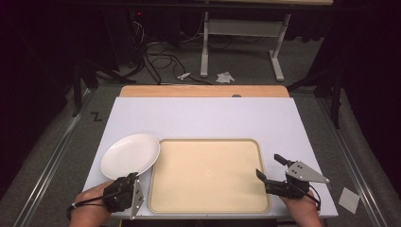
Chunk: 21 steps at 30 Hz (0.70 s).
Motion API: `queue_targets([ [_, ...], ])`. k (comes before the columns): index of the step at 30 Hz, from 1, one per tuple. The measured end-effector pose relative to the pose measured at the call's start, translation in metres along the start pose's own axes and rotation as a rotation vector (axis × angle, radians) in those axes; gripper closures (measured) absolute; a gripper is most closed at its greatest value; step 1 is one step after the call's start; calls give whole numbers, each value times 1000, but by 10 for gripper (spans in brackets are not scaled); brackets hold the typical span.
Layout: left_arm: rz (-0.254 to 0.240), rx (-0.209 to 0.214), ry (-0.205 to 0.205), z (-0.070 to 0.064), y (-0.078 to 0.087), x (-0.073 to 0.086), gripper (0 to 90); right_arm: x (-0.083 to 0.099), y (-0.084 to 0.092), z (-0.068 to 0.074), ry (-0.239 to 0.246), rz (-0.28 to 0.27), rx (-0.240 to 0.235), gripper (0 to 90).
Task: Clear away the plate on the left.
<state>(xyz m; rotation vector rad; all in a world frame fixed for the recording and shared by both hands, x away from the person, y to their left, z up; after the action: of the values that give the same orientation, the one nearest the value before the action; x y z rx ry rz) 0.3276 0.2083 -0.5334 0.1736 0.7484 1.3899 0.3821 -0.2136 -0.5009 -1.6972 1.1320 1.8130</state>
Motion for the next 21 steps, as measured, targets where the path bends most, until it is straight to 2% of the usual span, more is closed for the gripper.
queue_targets([
  [8,-35,-9,-13,0,1,-13,864,0,-1,1,-6,1,-2,165],
  [13,-44,-4,-18,1,0,-19,864,1,-1,0,0,3,0,165],
  [16,-64,4,-6,1,-2,-24,863,1,-1,0,1,6,0,165],
  [21,-85,5,-21,2,-6,-36,863,1,-2,1,-2,9,-1,165],
])
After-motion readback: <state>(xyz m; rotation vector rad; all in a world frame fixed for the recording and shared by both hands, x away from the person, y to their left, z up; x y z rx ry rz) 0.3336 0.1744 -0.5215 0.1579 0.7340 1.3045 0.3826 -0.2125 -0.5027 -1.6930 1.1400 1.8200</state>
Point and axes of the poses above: each handheld gripper's, and its own axes: y roughly backward along the jaws, x roughly out of its underside, z roughly to its left, the point moved 9 cm from there along -y, roughly forward along the jaws, and after that the axes turned 6 degrees about -z, right-handed, at the moved point
